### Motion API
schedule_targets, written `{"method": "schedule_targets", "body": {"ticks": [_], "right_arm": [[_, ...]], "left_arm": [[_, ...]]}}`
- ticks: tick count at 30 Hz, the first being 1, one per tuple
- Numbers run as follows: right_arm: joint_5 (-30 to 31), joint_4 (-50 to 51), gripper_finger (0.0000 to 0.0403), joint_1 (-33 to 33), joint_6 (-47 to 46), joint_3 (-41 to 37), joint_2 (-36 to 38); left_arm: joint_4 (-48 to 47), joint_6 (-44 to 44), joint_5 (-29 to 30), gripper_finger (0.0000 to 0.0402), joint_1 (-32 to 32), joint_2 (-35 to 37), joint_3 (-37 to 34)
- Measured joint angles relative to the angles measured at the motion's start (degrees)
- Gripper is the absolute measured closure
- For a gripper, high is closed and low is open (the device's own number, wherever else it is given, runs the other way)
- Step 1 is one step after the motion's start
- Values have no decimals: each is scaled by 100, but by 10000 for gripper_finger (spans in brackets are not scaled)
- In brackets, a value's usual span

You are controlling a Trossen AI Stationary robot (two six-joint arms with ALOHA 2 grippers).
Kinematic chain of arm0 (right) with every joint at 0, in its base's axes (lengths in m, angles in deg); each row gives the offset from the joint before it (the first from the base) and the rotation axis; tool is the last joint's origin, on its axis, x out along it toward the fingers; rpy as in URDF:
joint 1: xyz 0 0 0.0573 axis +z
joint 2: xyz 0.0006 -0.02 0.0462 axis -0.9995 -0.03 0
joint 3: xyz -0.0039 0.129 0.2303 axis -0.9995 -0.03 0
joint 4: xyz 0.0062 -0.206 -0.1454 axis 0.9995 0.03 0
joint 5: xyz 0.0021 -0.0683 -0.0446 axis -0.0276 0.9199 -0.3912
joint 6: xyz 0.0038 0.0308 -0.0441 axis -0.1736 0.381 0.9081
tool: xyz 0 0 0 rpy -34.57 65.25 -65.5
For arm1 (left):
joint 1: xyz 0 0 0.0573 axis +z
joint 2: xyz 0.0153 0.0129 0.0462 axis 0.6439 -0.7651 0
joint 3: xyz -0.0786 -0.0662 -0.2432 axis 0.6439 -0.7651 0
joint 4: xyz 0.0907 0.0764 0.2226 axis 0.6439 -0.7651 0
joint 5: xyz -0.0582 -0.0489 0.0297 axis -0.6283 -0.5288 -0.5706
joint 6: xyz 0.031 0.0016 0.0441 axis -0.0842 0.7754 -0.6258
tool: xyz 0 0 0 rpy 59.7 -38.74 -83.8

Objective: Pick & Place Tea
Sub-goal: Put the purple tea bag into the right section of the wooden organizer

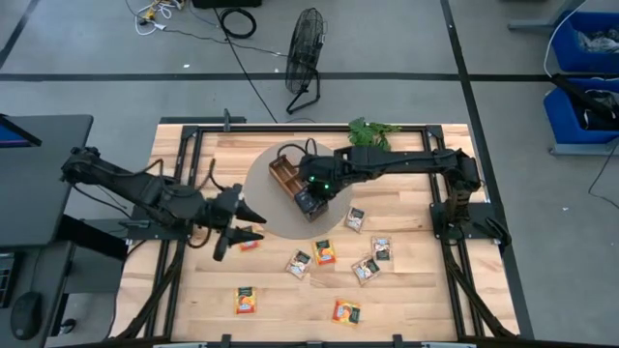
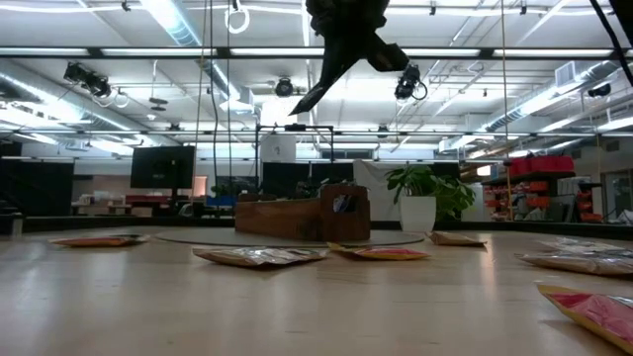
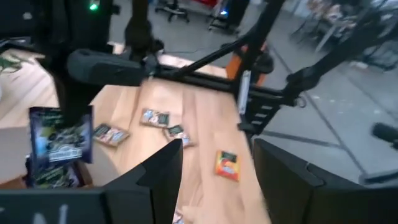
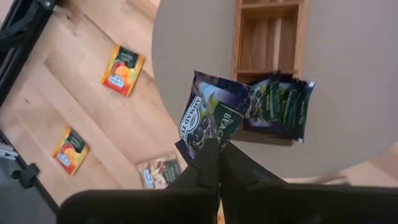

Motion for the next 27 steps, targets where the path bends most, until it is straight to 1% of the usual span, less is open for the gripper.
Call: {"method": "schedule_targets", "body": {"ticks": [3,5,8,10,14,18,21,27], "right_arm": [[46,-69,403,-28,162,0,0],[44,-196,403,-26,239,0,0],[52,-177,403,-24,258,2,0],[52,-109,403,-47,256,2,0],[51,5,403,-65,277,2,0],[112,142,403,-84,327,2,-22],[236,383,403,-133,434,9,-97],[396,322,403,-321,866,9,-325]], "left_arm": [[194,-23,-218,202,-1,205,-1],[588,-66,-375,202,-1,377,-97],[1328,-26,-465,202,45,762,-595],[1624,175,-462,202,131,1026,-1051],[1746,708,-446,203,235,1602,-1848],[1890,954,-450,203,237,2162,-2455],[1908,1038,-279,203,237,2501,-2721],[1835,1309,-15,203,237,2921,-3108]]}}
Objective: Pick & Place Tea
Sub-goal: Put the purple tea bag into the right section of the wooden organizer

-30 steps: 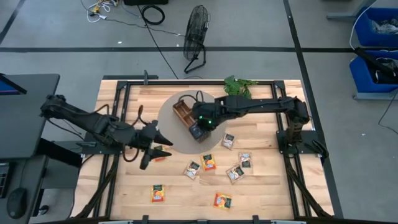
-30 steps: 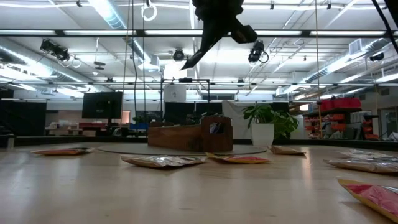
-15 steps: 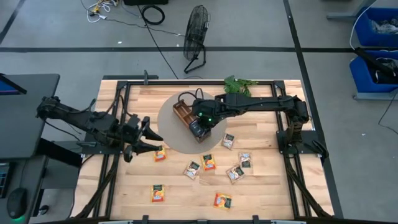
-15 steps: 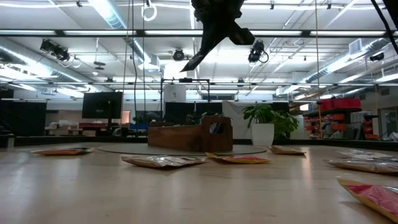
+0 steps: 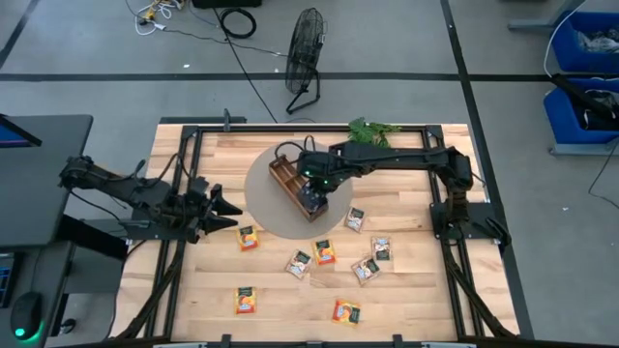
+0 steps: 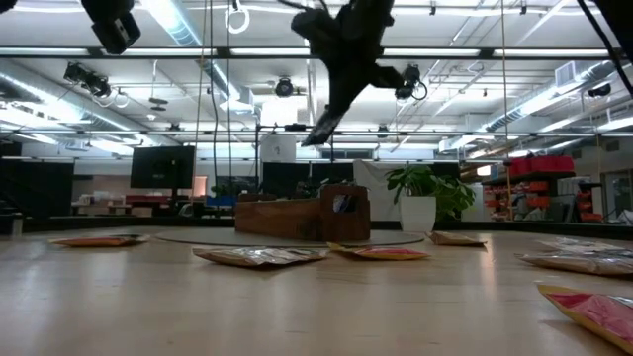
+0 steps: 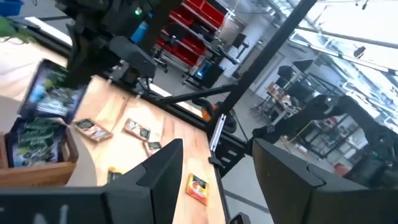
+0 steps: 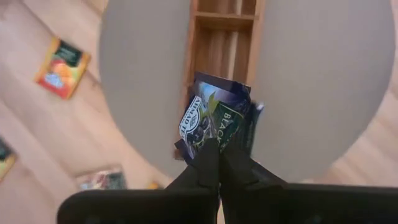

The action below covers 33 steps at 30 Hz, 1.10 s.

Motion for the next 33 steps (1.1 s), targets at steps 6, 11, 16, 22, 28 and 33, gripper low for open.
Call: {"method": "schedule_targets", "body": {"ticks": [6,11,16,22,28,33], "right_arm": [[-99,-45,403,-83,407,0,-299],[-169,-49,403,-35,523,0,-472],[-141,-41,403,22,876,-2,-657],[-142,-6,403,13,1029,-7,-835],[-176,-19,403,18,1071,-7,-1083],[-190,-193,403,54,1136,-7,-1157]], "left_arm": [[12,63,19,203,1,30,-66],[-21,120,19,203,-2,30,-66],[-28,106,21,203,1,28,-66],[-34,125,23,203,-2,28,-66],[-134,139,31,203,-2,28,-66],[-160,140,34,203,1,28,-66]]}}
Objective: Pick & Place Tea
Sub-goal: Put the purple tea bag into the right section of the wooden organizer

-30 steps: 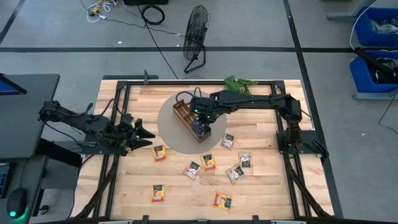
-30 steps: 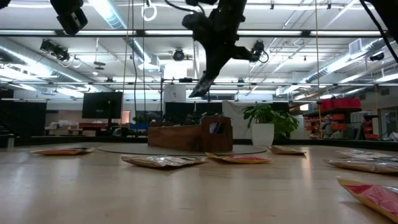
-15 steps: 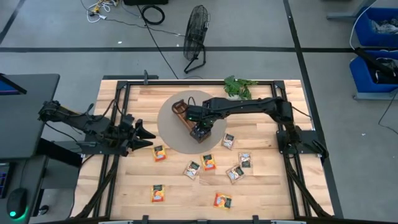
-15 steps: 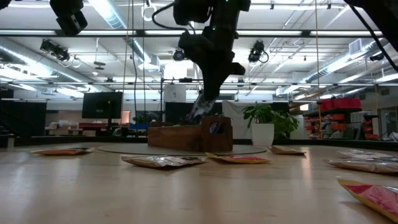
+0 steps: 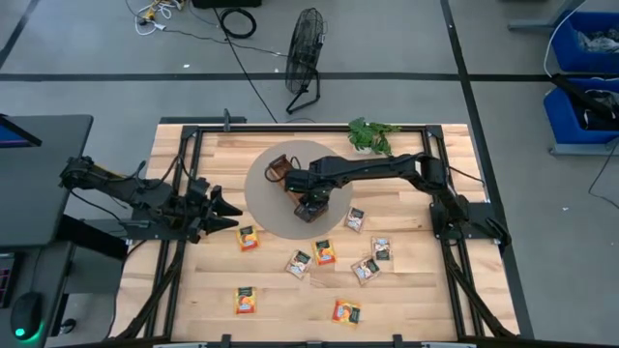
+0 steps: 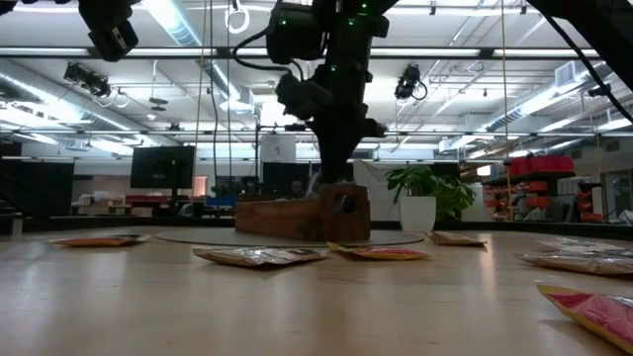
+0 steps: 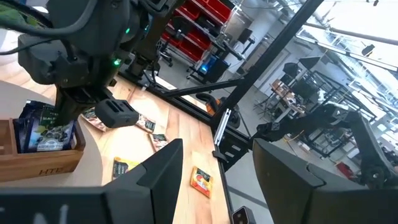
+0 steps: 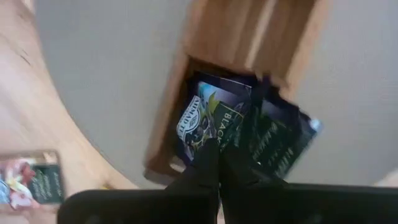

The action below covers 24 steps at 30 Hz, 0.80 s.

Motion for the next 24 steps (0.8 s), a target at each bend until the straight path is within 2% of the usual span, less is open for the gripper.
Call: {"method": "schedule_targets", "body": {"ticks": [15,20,24], "right_arm": [[-66,-75,398,-24,-59,0,0],[-264,-75,372,-45,-69,0,0],[-311,-75,331,-45,-98,0,2]], "left_arm": [[0,2,42,203,-2,0,0],[0,4,42,203,-2,0,0],[0,4,42,203,-2,0,0]]}}
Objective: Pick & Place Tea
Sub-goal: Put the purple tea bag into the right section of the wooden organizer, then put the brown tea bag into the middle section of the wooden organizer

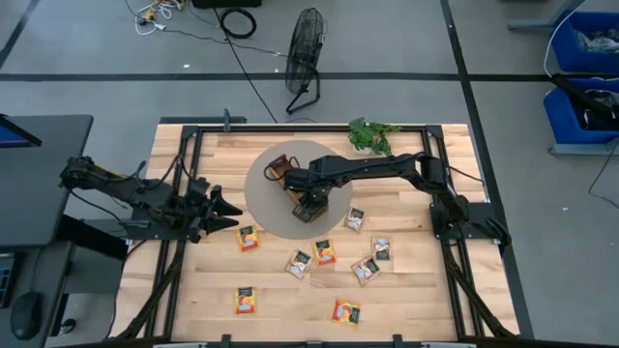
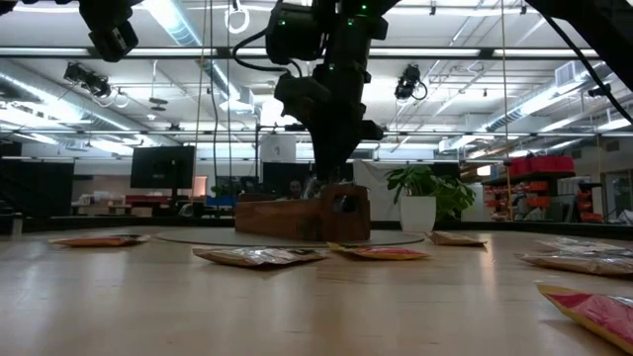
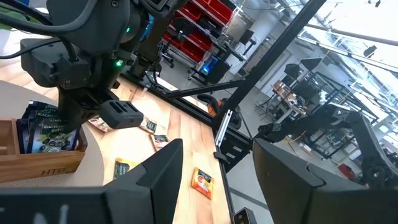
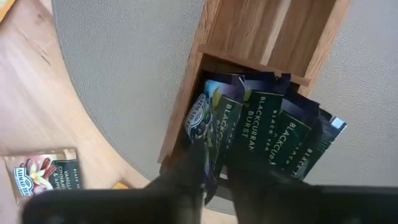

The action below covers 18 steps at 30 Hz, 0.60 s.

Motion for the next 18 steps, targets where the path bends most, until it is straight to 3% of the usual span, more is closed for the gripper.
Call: {"method": "schedule_targets", "body": {"ticks": [9,18], "right_arm": [[-46,-97,229,-11,-183,0,251],[171,-703,224,258,-229,0,820]], "left_arm": [[-33,4,0,203,-2,0,2],[-98,0,-2,203,-2,-2,3]]}}
